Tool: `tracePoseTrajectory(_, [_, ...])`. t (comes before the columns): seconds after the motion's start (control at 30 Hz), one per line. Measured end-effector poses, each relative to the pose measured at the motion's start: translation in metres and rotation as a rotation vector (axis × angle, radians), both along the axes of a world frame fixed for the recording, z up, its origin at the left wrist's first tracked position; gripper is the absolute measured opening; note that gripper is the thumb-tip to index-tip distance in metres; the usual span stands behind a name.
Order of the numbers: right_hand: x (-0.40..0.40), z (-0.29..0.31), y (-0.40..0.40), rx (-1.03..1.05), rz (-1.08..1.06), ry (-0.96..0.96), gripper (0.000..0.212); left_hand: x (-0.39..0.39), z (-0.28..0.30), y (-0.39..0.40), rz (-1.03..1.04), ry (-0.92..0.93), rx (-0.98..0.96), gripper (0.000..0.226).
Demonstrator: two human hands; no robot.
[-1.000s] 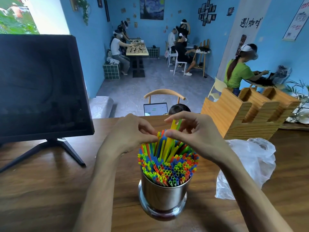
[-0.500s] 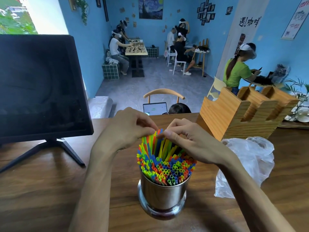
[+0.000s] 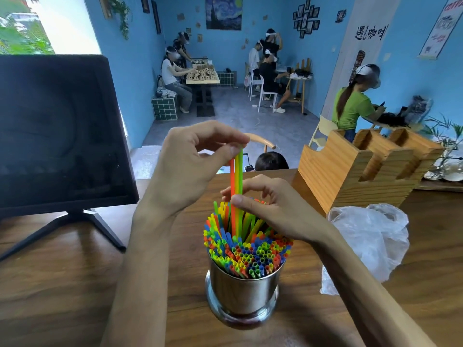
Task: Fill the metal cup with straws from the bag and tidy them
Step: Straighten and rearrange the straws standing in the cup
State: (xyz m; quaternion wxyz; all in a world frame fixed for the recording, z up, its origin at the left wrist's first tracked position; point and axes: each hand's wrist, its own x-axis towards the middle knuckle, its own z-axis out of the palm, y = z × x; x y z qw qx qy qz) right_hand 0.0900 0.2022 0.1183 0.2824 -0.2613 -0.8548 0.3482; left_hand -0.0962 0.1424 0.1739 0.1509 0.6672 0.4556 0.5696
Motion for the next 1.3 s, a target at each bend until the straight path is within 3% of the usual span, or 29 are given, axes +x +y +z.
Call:
tracePoseTrajectory(0.17, [0.002, 0.005, -0.001, 0.011, 0.019, 0.053, 0.018, -0.001, 0.002, 0.001, 0.054, -0.185, 0.182, 0.018])
tracePoseTrajectory(0.33, [0.008, 0.010, 0.003, -0.209, 0.128, 0.290, 0.012, -0.016, 0.009, -0.004, 0.155, -0.547, 0.327, 0.018])
tracePoseTrajectory(0.4, [0.012, 0.010, 0.005, -0.283, 0.182, 0.370, 0.020, -0.020, 0.009, -0.005, 0.190, -0.639, 0.364, 0.015])
tracePoseTrajectory(0.5, [0.017, 0.012, 0.006, -0.401, 0.156, 0.498, 0.035, -0.023, 0.003, -0.004, 0.220, -0.712, 0.315, 0.014])
tracePoseTrajectory(0.6, [0.018, 0.017, 0.009, -0.499, -0.050, 0.647, 0.026, -0.026, -0.006, -0.002, 0.228, -0.717, 0.207, 0.014])
tracePoseTrajectory(0.77, [0.019, 0.021, 0.016, -0.680, -0.225, 0.959, 0.011, -0.028, -0.018, -0.006, 0.175, -0.583, 0.015, 0.025])
tracePoseTrajectory(0.93, [0.018, 0.025, 0.019, -0.690, -0.251, 1.114, 0.006, -0.028, -0.026, -0.014, 0.058, -0.320, -0.381, 0.048])
tracePoseTrajectory(1.07, [0.018, 0.034, 0.020, -0.507, -0.281, 0.990, 0.015, -0.026, -0.031, -0.020, -0.155, -0.053, -0.566, 0.035])
tracePoseTrajectory(1.2, [0.017, 0.043, 0.016, -0.291, -0.261, 0.786, 0.019, -0.022, -0.034, -0.018, -0.244, 0.253, -0.582, 0.026])
tracePoseTrajectory(1.3, [0.015, 0.046, 0.011, -0.179, -0.212, 0.672, 0.021, -0.023, -0.034, -0.018, -0.228, 0.308, -0.574, 0.028])
